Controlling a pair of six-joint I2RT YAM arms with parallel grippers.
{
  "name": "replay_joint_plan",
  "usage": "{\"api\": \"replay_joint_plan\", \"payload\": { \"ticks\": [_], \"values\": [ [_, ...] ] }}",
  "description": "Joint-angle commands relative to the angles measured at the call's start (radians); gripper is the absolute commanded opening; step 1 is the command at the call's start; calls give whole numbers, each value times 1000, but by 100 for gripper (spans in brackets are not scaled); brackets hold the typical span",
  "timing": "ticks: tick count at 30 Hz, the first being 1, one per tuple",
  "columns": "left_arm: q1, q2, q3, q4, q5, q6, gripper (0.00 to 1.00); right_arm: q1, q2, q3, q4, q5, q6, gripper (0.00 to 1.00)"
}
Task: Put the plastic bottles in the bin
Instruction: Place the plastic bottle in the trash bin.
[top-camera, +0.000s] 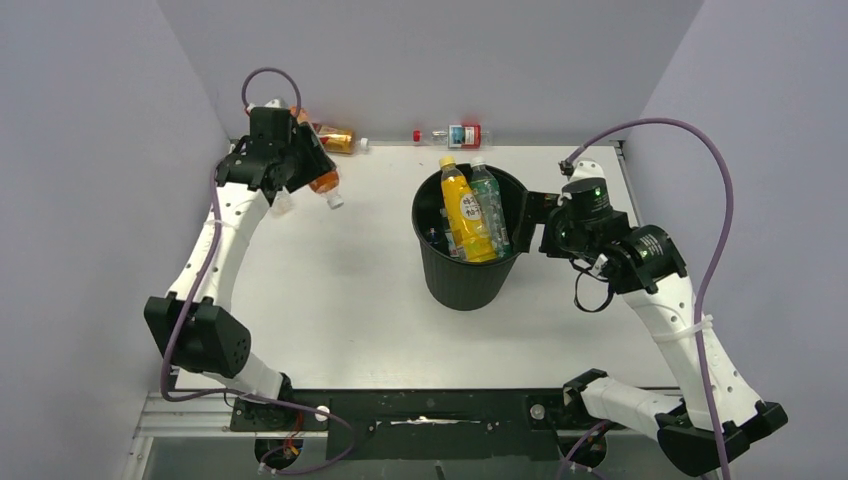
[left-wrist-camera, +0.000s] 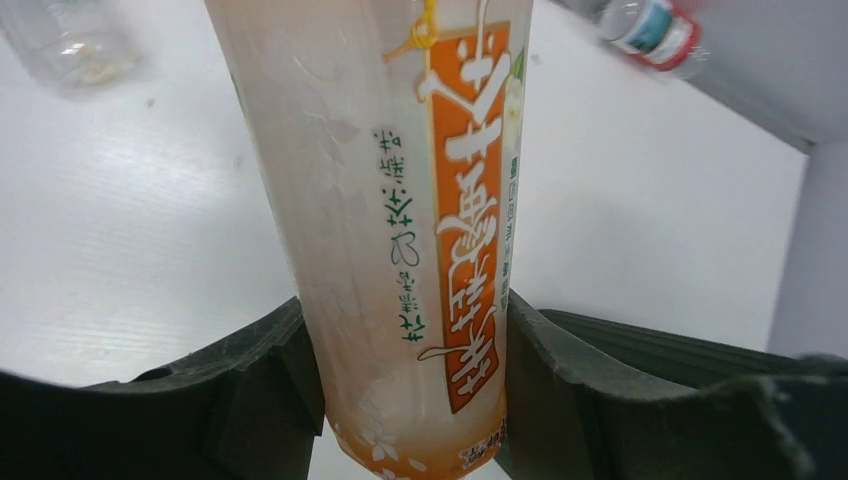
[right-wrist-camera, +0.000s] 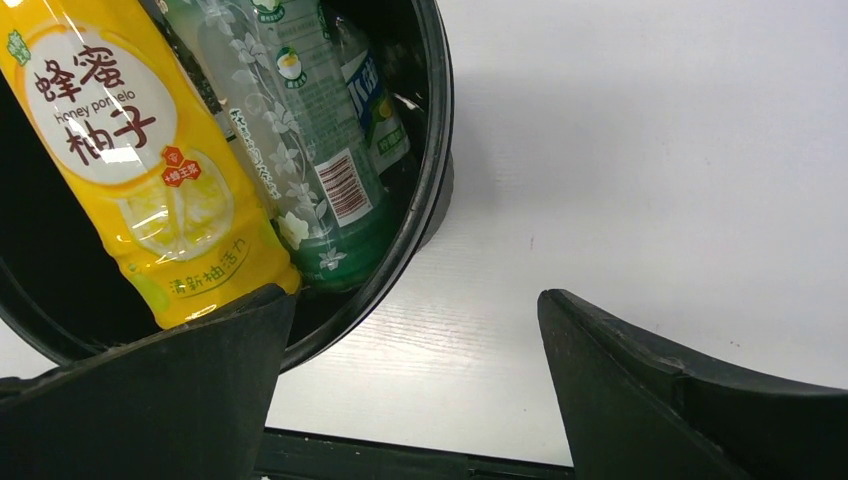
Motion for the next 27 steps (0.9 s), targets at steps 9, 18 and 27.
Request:
{"api": "replay_joint_plan", "payload": {
  "ticks": [9, 18, 27],
  "values": [
    [-319, -42, 294, 58, -30, -73, 46, 2, -32, 1, 25, 0, 43, 99],
    [-558, -9, 308, 186, -224, -8, 46, 2, -39, 4, 16, 5, 44, 99],
    [-715, -120, 44, 433, -470, 96, 46, 2, -35, -2, 21, 2, 42, 99]
  ]
}}
